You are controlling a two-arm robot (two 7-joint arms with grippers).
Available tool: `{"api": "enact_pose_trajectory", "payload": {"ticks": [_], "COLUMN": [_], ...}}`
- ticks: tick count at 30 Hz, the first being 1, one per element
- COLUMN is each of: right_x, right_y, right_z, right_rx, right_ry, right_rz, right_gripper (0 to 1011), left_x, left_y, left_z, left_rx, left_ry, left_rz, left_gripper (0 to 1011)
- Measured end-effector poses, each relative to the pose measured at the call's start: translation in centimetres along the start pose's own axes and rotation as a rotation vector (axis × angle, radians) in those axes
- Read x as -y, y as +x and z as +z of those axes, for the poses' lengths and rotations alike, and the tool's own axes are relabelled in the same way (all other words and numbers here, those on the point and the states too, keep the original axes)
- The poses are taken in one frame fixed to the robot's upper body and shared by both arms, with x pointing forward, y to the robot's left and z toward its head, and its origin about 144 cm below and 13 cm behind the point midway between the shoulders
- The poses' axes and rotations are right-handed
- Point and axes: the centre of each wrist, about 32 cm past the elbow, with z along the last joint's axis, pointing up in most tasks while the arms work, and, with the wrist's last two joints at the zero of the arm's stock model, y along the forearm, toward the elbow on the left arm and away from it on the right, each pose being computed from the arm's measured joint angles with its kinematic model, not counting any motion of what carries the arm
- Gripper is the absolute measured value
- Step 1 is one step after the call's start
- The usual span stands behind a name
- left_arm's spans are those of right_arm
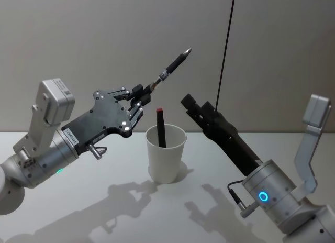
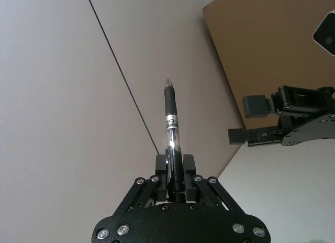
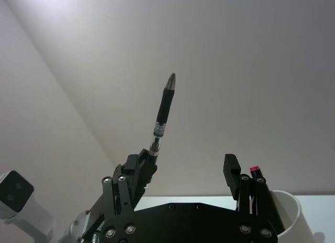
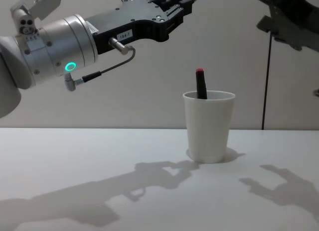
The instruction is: Place the pen into the pen holder.
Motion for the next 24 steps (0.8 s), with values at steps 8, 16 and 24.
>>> {"api": "enact_pose_trajectory", "payload": {"ticks": [8, 16, 24], "right_x": [-0.8, -1.8, -2.9], "right_y": [0.4, 0.7, 1.1], "right_z": [1.2, 1.9, 2.2], "right_rx": [-0.026, -0.052, -0.085], "right_ry": [-0.060, -0.089, -0.093], "right_rz": [0.052, 0.083, 0.102], "right_gripper": [1001, 1001, 1001], "left_x": [0.0, 0.0, 0.0], "left_y": [0.0, 0.0, 0.0], "left_z": [0.0, 0.0, 0.0], "left_rx": [0.000, 0.000, 0.000], "left_ry": [0.000, 0.000, 0.000], "left_rz": [0.000, 0.000, 0.000], "left_gripper": [193, 193, 192]}}
